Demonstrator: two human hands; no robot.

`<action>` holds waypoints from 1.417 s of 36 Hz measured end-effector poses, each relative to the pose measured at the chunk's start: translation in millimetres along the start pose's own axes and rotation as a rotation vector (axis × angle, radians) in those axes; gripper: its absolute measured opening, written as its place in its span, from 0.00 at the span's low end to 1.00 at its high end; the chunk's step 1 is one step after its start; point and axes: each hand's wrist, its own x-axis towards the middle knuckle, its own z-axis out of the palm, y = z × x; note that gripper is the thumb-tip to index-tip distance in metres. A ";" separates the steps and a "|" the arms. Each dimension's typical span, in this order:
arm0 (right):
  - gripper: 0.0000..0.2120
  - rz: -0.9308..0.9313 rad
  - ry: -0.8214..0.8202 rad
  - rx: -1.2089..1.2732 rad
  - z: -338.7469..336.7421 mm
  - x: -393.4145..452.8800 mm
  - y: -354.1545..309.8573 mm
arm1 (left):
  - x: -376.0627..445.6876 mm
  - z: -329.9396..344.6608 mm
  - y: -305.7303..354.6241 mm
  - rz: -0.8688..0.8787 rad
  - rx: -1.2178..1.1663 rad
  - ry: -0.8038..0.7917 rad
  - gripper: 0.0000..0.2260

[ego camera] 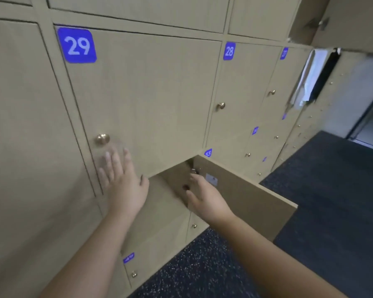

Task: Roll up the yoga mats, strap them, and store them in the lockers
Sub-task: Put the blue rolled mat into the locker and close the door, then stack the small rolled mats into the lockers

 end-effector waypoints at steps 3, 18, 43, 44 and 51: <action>0.25 0.084 0.036 0.003 -13.0 -25.6 27.2 | -24.4 22.0 20.1 0.121 -0.101 -0.145 0.26; 0.29 0.660 0.174 0.053 -103.0 -318.2 206.5 | -265.5 95.4 190.7 0.572 -0.180 -0.960 0.17; 0.31 1.202 0.203 0.083 -201.9 -695.0 462.4 | -606.2 225.1 443.0 0.805 -0.098 -1.436 0.19; 0.31 1.210 0.185 0.082 -208.0 -697.0 475.7 | -611.2 236.0 457.1 0.793 -0.099 -1.444 0.19; 0.31 1.219 0.053 0.041 -258.1 -704.4 557.4 | -643.0 286.2 549.1 0.759 -0.053 -1.537 0.21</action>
